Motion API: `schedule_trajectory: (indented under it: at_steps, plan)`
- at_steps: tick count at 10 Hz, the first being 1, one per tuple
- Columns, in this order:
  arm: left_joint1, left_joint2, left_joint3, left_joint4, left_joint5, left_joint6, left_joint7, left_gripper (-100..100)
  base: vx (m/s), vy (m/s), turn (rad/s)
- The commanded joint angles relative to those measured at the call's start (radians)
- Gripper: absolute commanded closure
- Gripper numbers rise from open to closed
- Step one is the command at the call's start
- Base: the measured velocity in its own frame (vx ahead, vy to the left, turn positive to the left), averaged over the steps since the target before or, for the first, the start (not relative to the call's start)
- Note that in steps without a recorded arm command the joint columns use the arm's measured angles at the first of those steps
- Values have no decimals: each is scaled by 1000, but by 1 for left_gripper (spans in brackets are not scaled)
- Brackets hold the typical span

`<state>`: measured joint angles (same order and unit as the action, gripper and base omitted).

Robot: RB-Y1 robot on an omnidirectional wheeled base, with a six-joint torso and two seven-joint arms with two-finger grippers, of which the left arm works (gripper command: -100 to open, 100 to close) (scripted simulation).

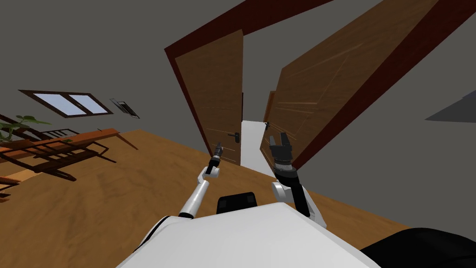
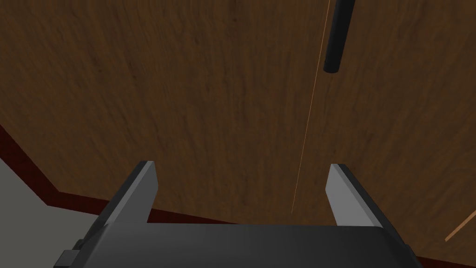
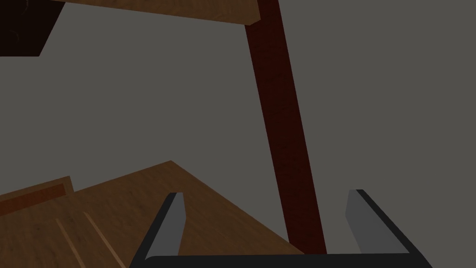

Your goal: Push the door open

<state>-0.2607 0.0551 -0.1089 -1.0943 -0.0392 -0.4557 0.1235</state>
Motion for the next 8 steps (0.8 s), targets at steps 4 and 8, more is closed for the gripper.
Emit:
schedule_trajectory:
  at_steps: [4, 8]
  plan:
    - [-75, -13, -17, 133, 6, -9, -1, -100, 77, 43, -70]
    - [-124, -24, -28, 224, 11, -14, -1, -100, 63, 34, -49]
